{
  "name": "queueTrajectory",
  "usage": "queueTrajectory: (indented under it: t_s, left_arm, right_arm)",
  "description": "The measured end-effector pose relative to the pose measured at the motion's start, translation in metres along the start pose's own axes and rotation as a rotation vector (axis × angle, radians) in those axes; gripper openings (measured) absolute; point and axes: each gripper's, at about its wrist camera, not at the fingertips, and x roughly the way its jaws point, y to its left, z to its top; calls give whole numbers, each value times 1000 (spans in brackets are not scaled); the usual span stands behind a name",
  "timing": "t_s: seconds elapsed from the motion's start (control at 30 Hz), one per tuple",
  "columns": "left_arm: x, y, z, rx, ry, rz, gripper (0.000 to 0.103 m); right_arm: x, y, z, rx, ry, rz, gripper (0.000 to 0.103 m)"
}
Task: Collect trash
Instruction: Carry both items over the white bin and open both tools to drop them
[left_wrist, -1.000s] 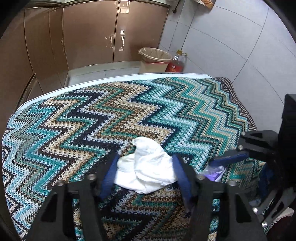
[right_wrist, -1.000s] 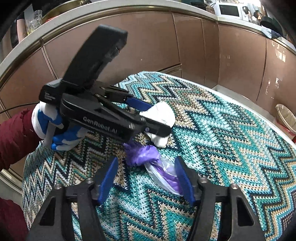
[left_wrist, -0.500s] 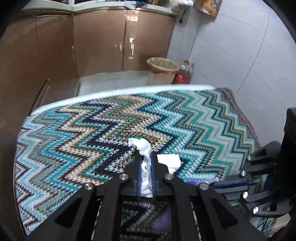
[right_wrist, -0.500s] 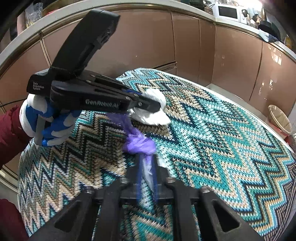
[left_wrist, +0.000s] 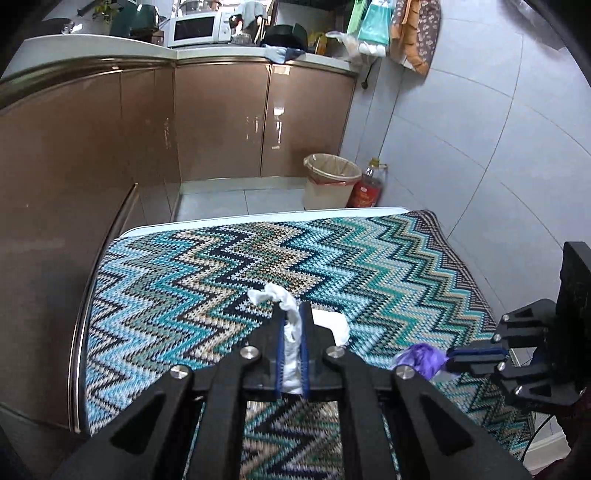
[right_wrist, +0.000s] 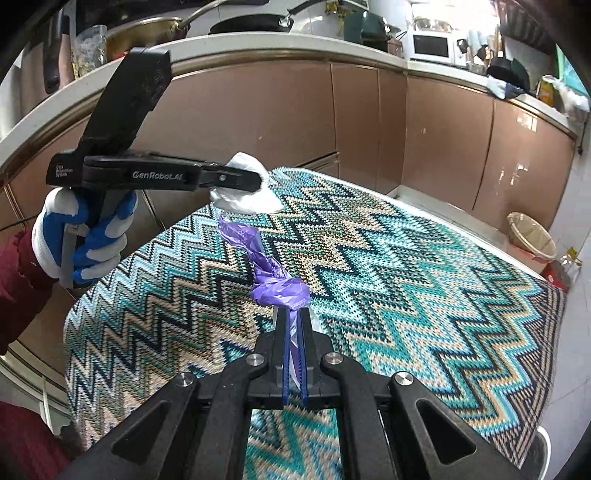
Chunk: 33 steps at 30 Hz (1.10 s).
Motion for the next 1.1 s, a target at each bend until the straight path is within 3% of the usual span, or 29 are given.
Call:
queueTrajectory:
  t_s: [0.2, 0.47, 0.8, 1.1]
  left_arm:
    - [-25, -17, -2, 3, -41, -15, 6]
    - [-27, -91, 12, 86, -58, -77, 6]
    - [23, -255, 47, 271, -15, -230, 6]
    - [128, -410, 50, 400, 120, -336, 6]
  right_arm:
    - [-37, 6, -6, 18, -56, -56, 4]
    - [-98, -13, -29, 79, -140, -137, 4]
    - [-196, -91, -95, 239, -228, -308, 4]
    - [-235, -191, -173, 445, -218, -446, 4]
